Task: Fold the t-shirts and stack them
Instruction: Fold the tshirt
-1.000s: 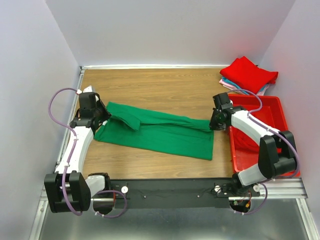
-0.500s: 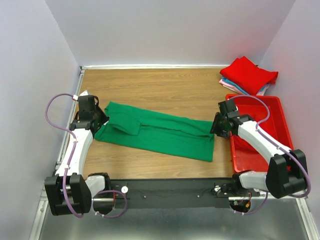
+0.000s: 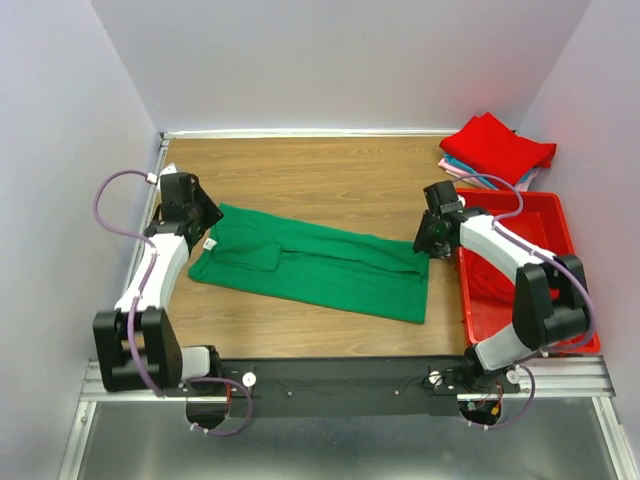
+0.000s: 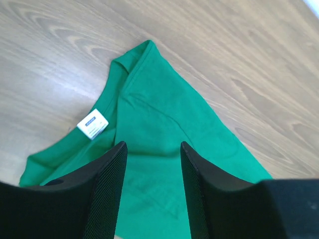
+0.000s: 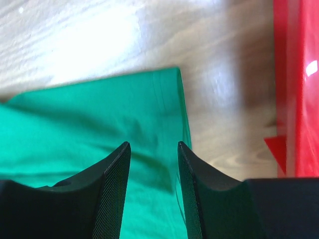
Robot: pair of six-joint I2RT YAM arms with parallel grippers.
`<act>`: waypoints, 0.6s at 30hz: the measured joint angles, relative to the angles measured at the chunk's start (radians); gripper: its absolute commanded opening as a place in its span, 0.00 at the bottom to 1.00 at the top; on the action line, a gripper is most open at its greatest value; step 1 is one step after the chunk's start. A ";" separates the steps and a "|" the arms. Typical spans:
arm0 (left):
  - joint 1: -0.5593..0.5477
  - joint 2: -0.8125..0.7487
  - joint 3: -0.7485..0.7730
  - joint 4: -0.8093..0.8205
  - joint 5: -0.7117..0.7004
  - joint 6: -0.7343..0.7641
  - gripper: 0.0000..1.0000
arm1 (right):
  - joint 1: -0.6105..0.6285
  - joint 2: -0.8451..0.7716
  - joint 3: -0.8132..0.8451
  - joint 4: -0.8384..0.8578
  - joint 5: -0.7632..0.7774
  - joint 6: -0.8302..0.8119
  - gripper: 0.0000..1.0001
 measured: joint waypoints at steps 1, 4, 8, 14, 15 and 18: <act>0.000 0.035 0.005 0.016 0.003 0.001 0.56 | 0.000 0.028 0.015 0.007 0.007 0.000 0.50; 0.000 0.153 0.025 0.058 0.005 0.008 0.56 | 0.000 0.079 0.040 0.023 0.018 0.000 0.50; 0.000 0.292 0.100 0.079 0.006 0.023 0.56 | 0.000 0.127 0.068 0.032 0.038 0.001 0.51; 0.001 0.447 0.214 0.124 0.004 0.041 0.56 | -0.006 0.146 0.089 0.045 0.053 0.004 0.51; 0.001 0.458 0.227 0.125 0.003 0.043 0.56 | -0.008 0.149 0.091 0.048 0.053 0.004 0.51; 0.003 0.513 0.283 0.132 0.000 0.050 0.56 | -0.015 0.159 0.095 0.050 0.057 0.008 0.52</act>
